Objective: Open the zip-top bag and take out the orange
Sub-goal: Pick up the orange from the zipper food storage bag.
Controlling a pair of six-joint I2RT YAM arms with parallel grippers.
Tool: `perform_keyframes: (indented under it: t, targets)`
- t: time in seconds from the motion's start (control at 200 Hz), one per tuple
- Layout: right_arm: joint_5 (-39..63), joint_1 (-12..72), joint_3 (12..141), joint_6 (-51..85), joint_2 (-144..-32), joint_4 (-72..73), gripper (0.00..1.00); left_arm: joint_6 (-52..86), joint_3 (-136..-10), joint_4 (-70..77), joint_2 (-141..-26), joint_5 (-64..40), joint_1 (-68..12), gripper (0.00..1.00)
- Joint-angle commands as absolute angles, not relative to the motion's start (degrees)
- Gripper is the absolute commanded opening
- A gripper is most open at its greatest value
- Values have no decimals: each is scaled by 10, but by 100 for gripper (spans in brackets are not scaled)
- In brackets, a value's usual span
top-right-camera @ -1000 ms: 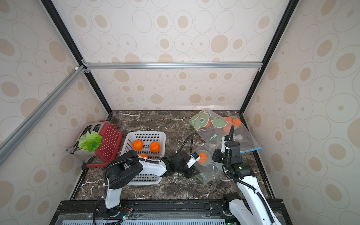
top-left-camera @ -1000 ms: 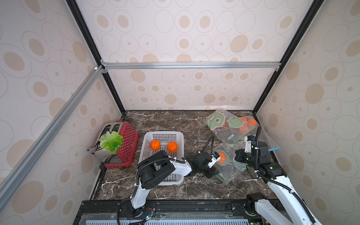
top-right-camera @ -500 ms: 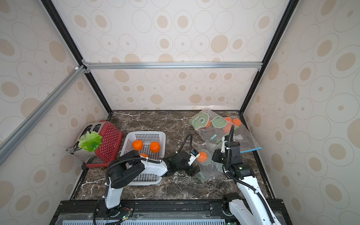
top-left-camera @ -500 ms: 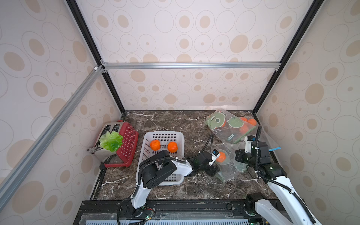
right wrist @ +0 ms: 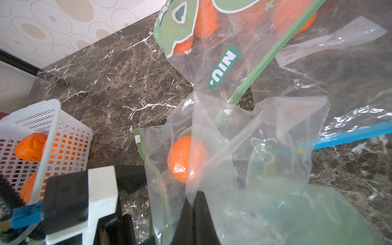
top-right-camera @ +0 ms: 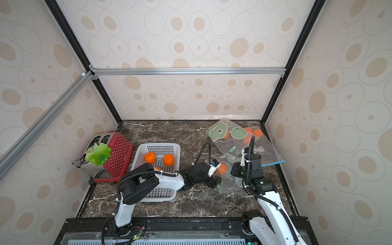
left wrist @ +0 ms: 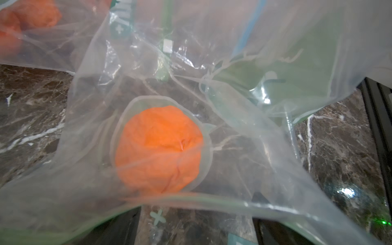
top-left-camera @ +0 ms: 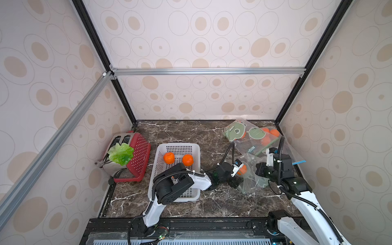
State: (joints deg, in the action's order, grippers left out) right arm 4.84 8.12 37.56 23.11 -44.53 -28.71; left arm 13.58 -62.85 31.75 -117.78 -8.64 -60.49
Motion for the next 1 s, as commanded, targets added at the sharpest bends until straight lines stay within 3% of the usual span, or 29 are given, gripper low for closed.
perform_keyframes:
  t: [0.0, 0.581, 0.991]
  targets:
    - [55, 77, 368, 237, -449, -287, 0, 118, -664, 354, -1197, -86, -609, 84]
    - [62, 77, 368, 237, -456, -285, 0, 116, -803, 276, -1289, 34, -609, 86]
    - [58, 77, 367, 237, -453, -289, 0, 116, -873, 240, -1354, 34, -609, 83]
